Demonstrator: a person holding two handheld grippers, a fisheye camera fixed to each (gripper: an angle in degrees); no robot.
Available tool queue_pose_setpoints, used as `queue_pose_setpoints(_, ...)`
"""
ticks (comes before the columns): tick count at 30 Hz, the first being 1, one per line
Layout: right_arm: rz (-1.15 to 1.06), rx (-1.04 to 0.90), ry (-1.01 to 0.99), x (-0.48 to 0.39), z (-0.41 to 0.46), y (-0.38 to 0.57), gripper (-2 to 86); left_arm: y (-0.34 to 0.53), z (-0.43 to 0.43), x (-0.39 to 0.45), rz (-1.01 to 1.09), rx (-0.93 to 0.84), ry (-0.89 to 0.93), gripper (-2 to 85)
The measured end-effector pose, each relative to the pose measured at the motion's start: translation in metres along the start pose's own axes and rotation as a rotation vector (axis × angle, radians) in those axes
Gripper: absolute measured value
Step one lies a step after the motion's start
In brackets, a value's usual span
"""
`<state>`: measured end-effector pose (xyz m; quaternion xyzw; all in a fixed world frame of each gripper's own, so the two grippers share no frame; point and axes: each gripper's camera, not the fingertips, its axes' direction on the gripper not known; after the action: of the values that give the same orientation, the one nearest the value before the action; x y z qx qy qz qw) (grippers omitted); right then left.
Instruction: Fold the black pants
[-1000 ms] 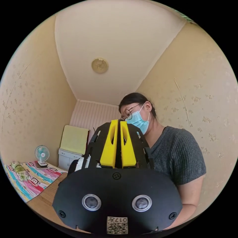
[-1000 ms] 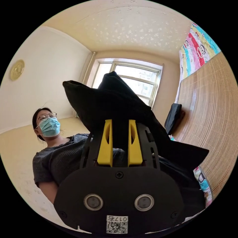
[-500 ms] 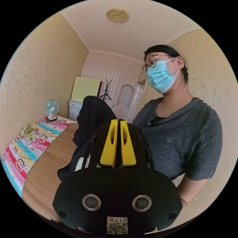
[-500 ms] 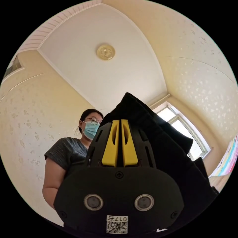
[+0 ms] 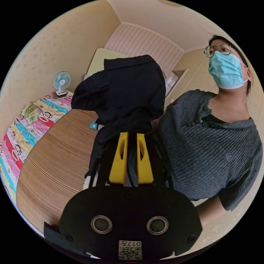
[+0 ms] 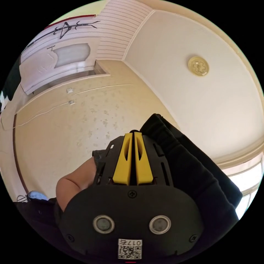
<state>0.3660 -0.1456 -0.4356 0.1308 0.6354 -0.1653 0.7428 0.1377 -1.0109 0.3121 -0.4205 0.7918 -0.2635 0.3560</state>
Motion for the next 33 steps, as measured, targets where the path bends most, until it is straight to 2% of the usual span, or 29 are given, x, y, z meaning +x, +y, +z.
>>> queue_pose_setpoints(3, 0.024, -0.003, -0.081, 0.006, 0.025, 0.004, 1.2, 0.017, -0.045, -0.025, -0.031, 0.182, 0.035, 8.5)
queue_pose_setpoints(5, 0.017, 0.015, -0.139, 0.008, 0.033, 0.004, 1.2, 0.038, -0.083, -0.048, -0.058, 0.384, 0.04, 8.6)
queue_pose_setpoints(7, 0.029, 0.021, -0.188, 0.014, 0.041, 0.006, 1.1, 0.045, -0.089, -0.063, -0.093, 0.408, -0.047, 8.7)
queue_pose_setpoints(9, 0.047, 0.024, -0.219, 0.021, 0.046, 0.01, 1.1, 0.039, -0.07, -0.082, -0.15, 0.313, -0.148, 8.9)
queue_pose_setpoints(11, 0.067, 0.051, -0.262, 0.031, 0.048, 0.018, 1.2, 0.022, -0.016, -0.118, -0.225, 0.076, -0.249, 11.7)
queue_pose_setpoints(13, 0.121, 0.101, -0.327, 0.051, 0.052, 0.034, 1.2, 0.013, 0.026, -0.15, -0.255, -0.075, -0.294, 14.5)
queue_pose_setpoints(15, 0.196, 0.127, -0.352, 0.068, 0.057, 0.05, 1.3, 0.006, 0.051, -0.179, -0.228, -0.097, -0.191, 17.2)
queue_pose_setpoints(16, 0.251, 0.145, -0.369, 0.08, 0.059, 0.061, 1.3, 0.002, 0.053, -0.195, -0.178, -0.024, -0.045, 18.5)
queue_pose_setpoints(17, 0.277, 0.153, -0.38, 0.085, 0.061, 0.066, 1.3, 0.0, 0.044, -0.208, -0.113, 0.105, 0.103, 19.1)
queue_pose_setpoints(18, 0.321, 0.165, -0.396, 0.093, 0.063, 0.074, 1.3, 0.001, 0.036, -0.214, -0.081, 0.185, 0.165, 19.4)
queue_pose_setpoints(20, 0.369, 0.159, -0.399, 0.102, 0.065, 0.079, 1.2, 0.01, -0.001, -0.229, 0.05, 0.453, 0.284, 20.4)
queue_pose_setpoints(22, 0.418, 0.136, -0.355, 0.105, 0.062, 0.075, 0.8, 0.015, -0.021, -0.23, 0.122, 0.541, 0.308, 20.6)
queue_pose_setpoints(25, 0.345, 0.25, -0.231, 0.086, 0.037, 0.064, 0.5, 0.019, -0.047, -0.216, 0.266, 0.615, 0.318, 19.6)
queue_pose_setpoints(27, 0.302, 0.253, -0.221, 0.074, 0.029, 0.069, 0.4, 0.016, -0.053, -0.207, 0.314, 0.577, 0.283, 18.9)
queue_pose_setpoints(33, 0.429, 0.299, -0.167, 0.066, 0.028, 0.119, 0.3, 0.024, -0.056, -0.19, 0.384, 0.533, 0.292, 17.7)
